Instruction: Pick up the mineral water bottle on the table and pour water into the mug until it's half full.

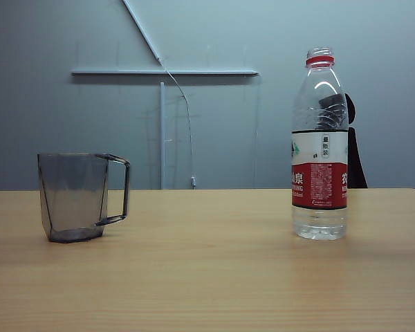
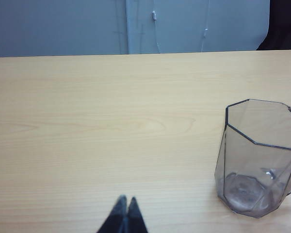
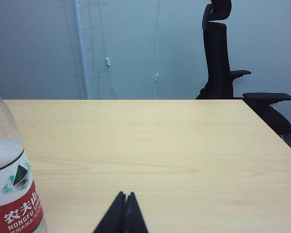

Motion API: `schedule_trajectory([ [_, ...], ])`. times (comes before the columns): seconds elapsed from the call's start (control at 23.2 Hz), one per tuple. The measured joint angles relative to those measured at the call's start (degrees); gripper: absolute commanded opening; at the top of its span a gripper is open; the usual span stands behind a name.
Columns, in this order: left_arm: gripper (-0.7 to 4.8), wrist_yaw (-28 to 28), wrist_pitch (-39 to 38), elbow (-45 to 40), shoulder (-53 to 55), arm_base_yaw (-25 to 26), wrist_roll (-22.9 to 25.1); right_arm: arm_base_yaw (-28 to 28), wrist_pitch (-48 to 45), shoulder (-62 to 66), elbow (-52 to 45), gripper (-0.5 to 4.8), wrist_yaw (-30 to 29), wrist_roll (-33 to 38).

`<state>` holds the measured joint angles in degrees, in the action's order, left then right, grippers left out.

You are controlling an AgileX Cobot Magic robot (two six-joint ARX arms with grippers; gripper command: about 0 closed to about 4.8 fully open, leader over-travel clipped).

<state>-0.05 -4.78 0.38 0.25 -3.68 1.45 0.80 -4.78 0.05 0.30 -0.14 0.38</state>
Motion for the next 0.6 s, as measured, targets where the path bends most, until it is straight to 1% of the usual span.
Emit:
schedule_trajectory([
  [0.43,-0.02,0.0,0.0,0.0,0.0,-0.2,0.0,0.0,0.0,0.0,0.0,-0.01,0.0,0.0],
  [0.52,-0.02,-0.2,0.0,0.0,0.0,-1.5,0.0,0.0,0.0,0.0,0.0,-0.01,-0.8,1.3],
  [0.6,-0.02,-0.3,0.0,0.0,0.0,-4.7,0.0,0.0,-0.1,0.0,0.0,0.0,-3.0,4.3],
])
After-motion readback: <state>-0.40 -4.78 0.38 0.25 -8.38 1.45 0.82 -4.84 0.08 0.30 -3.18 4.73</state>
